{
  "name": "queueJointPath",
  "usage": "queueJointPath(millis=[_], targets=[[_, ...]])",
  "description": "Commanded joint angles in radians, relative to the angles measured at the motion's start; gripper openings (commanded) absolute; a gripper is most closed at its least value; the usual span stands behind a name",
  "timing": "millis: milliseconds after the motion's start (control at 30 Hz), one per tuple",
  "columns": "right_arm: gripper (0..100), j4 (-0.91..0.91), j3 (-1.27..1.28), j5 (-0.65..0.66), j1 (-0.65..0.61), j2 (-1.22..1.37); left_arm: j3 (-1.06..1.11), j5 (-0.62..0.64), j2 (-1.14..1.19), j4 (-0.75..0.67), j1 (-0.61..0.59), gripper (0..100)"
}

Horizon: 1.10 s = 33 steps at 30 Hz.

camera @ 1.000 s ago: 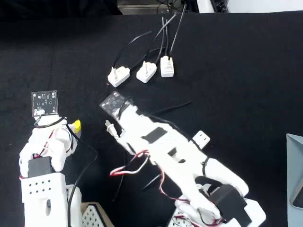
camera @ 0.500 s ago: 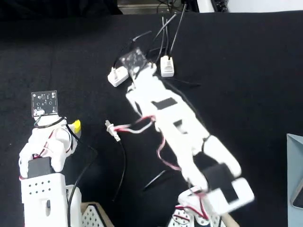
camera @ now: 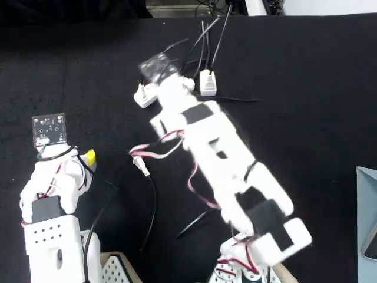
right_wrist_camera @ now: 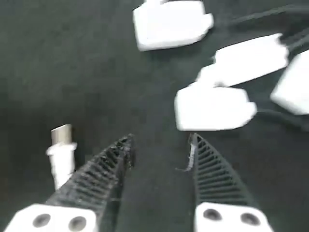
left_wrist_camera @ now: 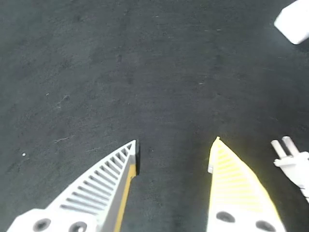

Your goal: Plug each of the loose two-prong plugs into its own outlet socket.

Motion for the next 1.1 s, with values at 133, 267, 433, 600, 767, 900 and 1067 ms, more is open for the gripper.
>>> queueJointPath(millis=[133, 267, 433, 600, 767, 900, 1067], targets=[[17.3, -0.104, 0.151, -0.100, -0.187, -0.021, -0.012, 0.009, -0.014, -0.018, -0.018, 24], [17.3, -0.152, 0.179, -0.106, -0.229, 0.018, -0.012, 0.009, -0.014, -0.018, -0.018, 24], [17.3, -0.201, 0.176, -0.106, -0.242, 0.099, -0.012, 0.009, -0.014, -0.018, -0.018, 24], [7.7, -0.238, 0.145, -0.104, -0.235, 0.186, -0.010, 0.009, -0.014, -0.018, -0.018, 24], [1.0, -0.187, 0.133, -0.103, -0.157, 0.128, -0.008, 0.009, -0.014, -0.018, -0.018, 24], [1.1, -0.094, 0.136, -0.180, -0.077, -0.007, -0.007, 0.009, -0.014, -0.018, -0.016, 24], [1.5, 0.038, 0.133, -0.419, 0.080, -0.154, -0.005, 0.009, -0.014, -0.018, -0.012, 24]])
